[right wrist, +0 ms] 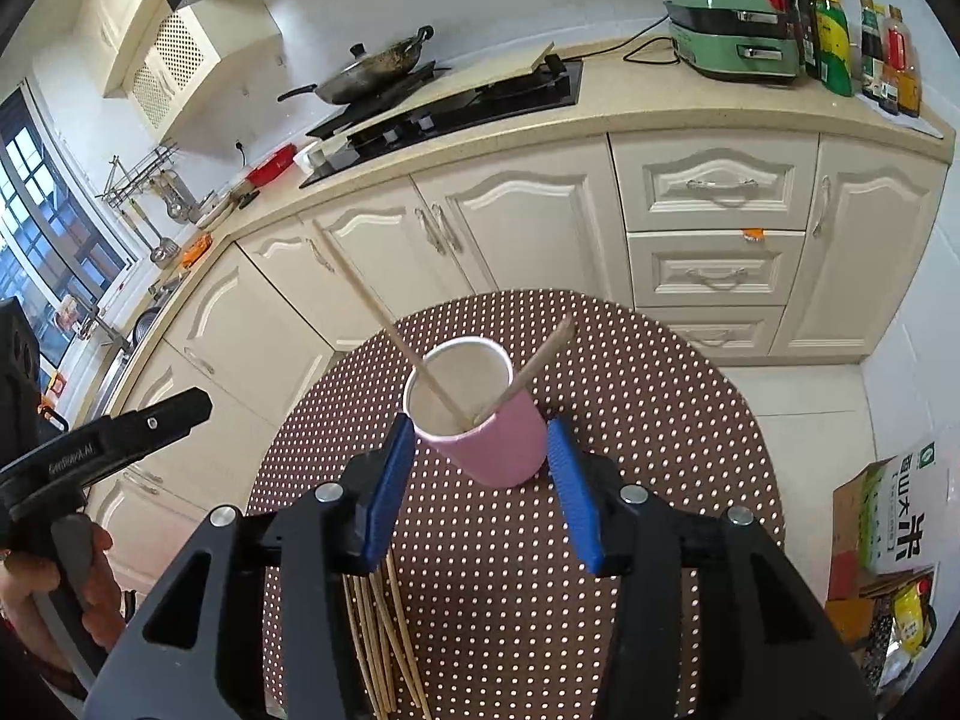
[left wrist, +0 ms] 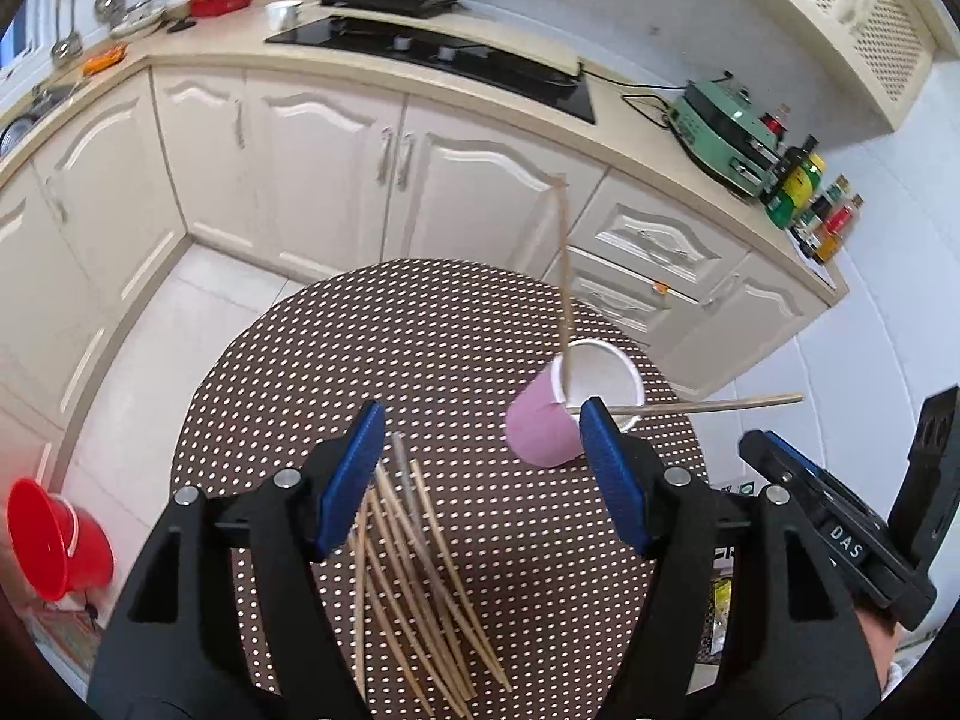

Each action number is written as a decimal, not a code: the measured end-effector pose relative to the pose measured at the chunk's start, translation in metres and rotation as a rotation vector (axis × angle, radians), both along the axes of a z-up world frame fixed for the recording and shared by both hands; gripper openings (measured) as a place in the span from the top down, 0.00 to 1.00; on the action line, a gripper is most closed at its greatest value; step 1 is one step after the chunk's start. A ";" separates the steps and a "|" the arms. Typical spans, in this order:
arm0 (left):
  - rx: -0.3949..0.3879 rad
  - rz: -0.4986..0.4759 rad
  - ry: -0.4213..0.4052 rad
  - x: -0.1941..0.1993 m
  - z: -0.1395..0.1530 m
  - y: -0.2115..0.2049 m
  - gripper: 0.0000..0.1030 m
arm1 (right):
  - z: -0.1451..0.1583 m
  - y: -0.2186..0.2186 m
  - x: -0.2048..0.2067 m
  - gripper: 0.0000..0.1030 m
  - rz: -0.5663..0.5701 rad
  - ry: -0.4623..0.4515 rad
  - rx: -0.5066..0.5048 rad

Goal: Organize utensils
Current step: 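Return both tools to the chopstick pile and close each on a chopstick, then lift the chopsticks with both tools and carry them above the pink cup, then open both tools to drop the chopsticks into the pink cup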

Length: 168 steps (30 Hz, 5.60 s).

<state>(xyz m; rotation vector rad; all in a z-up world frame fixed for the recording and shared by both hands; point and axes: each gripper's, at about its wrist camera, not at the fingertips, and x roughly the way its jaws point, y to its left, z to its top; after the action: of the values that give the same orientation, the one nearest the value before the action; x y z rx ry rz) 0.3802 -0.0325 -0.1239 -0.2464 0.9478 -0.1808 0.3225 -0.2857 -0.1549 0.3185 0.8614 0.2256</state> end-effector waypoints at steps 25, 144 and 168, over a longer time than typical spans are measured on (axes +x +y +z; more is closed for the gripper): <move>-0.010 -0.030 0.334 0.011 -0.141 0.046 0.51 | -0.087 0.116 0.021 0.58 0.233 0.219 -0.071; 0.017 -0.200 0.027 0.059 0.016 -0.079 0.94 | 0.034 0.036 0.041 0.96 0.263 0.003 -0.196; 0.036 -0.168 0.015 0.031 0.022 -0.068 0.49 | 0.031 0.036 0.021 0.92 0.237 0.059 -0.140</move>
<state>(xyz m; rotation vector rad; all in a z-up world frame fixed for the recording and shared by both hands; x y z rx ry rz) 0.4116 -0.1005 -0.1021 -0.1346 0.9856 -0.3159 0.3435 -0.2496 -0.1236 0.0921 0.9689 0.3756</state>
